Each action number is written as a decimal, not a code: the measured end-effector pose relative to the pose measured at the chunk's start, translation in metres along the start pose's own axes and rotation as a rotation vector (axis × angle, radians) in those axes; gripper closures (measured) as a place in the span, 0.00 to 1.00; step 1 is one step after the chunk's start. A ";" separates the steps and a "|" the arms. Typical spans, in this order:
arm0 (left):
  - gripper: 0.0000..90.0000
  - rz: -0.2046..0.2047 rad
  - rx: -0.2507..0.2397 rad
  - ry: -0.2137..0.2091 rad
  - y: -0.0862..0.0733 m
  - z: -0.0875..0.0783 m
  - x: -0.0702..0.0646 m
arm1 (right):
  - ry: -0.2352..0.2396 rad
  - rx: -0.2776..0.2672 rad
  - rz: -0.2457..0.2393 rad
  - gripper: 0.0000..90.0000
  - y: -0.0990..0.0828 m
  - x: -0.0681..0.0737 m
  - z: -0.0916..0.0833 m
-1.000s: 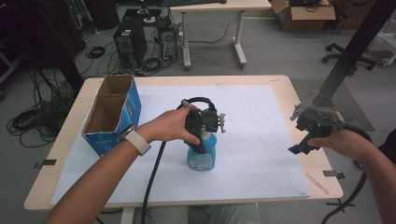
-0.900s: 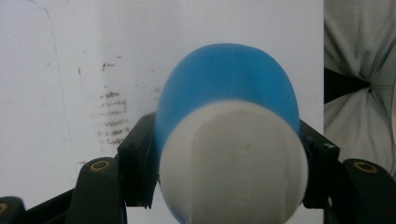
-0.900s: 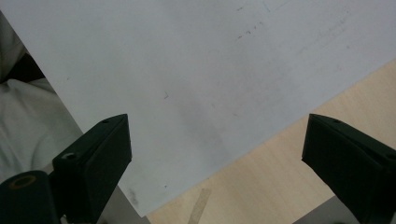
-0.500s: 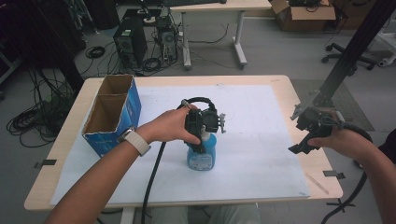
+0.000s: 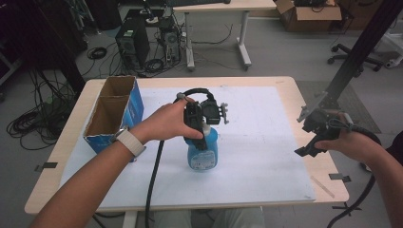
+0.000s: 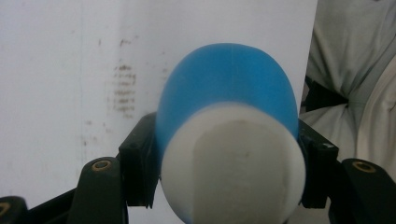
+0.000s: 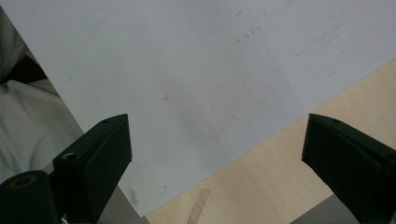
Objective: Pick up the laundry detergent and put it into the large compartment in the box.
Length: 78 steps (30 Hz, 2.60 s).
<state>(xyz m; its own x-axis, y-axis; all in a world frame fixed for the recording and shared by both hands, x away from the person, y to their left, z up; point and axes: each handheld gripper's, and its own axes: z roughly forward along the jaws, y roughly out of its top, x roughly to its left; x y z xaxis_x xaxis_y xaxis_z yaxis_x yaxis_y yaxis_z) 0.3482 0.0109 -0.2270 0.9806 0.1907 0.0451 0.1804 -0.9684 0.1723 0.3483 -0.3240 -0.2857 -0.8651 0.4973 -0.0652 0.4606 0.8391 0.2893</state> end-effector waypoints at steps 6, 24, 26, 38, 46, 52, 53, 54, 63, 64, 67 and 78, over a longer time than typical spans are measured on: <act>0.42 -0.151 -0.012 0.038 -0.006 -0.029 0.005 | 0.000 0.000 -0.012 0.09 0.001 0.001 0.001; 0.42 -0.626 -0.021 0.177 -0.037 -0.142 0.035 | -0.002 -0.015 -0.044 0.09 0.012 0.001 -0.002; 0.42 -0.654 -0.023 0.182 -0.040 -0.148 0.037 | -0.003 -0.013 -0.045 0.09 0.013 0.000 -0.002; 0.42 -1.030 -0.007 0.224 -0.089 -0.200 0.075 | 0.004 -0.027 -0.056 0.09 0.020 -0.006 0.003; 0.42 -1.206 -0.008 0.282 -0.129 -0.207 0.093 | 0.000 -0.024 -0.065 0.09 0.020 -0.005 0.002; 0.42 -1.294 0.020 0.357 -0.155 -0.200 0.104 | -0.001 -0.020 -0.064 0.09 0.018 -0.007 0.002; 0.42 -1.312 0.015 0.357 -0.159 -0.198 0.105 | 0.000 -0.021 -0.063 0.09 0.017 -0.007 0.003; 0.42 -1.337 0.019 0.351 -0.168 -0.193 0.108 | 0.000 -0.015 -0.059 0.09 0.017 -0.008 0.004; 0.42 -1.385 0.020 0.342 -0.188 -0.167 0.114 | 0.003 -0.007 -0.056 0.09 0.018 -0.009 0.006; 0.42 -1.385 0.027 0.341 -0.190 -0.162 0.115 | 0.003 -0.006 -0.057 0.09 0.018 -0.009 0.007; 0.42 -1.379 0.037 0.333 -0.194 -0.148 0.117 | 0.006 -0.006 -0.057 0.09 0.019 -0.009 0.007; 0.42 -1.359 0.052 0.313 -0.211 -0.094 0.122 | 0.005 -0.004 -0.052 0.09 0.019 -0.010 0.009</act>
<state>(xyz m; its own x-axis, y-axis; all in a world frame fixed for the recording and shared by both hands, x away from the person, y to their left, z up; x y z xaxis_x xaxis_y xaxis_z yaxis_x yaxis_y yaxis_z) 0.4229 0.2539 -0.1650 -0.0193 0.9957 0.0909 0.9750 -0.0014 0.2221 0.3670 -0.3111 -0.2888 -0.8890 0.4516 -0.0752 0.4139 0.8630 0.2897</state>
